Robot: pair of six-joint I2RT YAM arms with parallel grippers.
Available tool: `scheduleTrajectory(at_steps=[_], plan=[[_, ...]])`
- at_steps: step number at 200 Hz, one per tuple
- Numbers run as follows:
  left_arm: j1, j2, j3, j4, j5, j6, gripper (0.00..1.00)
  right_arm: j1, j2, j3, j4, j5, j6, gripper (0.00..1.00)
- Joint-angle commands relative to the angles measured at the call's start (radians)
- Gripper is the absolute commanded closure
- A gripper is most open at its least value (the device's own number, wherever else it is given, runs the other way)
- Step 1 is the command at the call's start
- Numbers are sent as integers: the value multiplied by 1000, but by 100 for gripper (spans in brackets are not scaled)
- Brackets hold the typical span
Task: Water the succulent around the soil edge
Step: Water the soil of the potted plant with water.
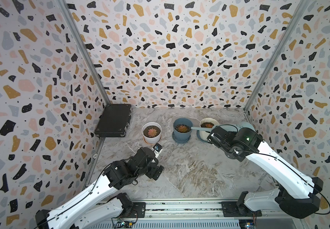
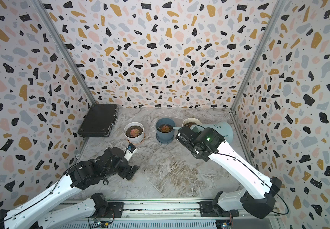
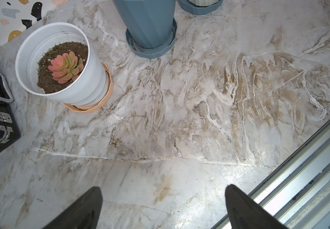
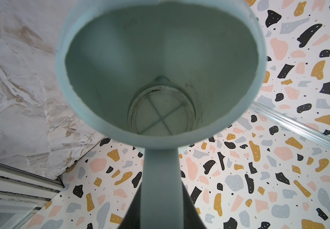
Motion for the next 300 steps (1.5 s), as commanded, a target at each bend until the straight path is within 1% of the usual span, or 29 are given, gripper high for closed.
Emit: scheduleTrajectory(at_steps=[1,143,300], plan=[[-5,-12,-14,34,0,4,1,-7,-2,48,-189,68,-7,100],[-5,-24,-25,47,0,4,1,-33,72,95,-128,85,-56,100],[-6,-27,-27,51,-4,7,1,-48,177,189,15,88,-148,100]])
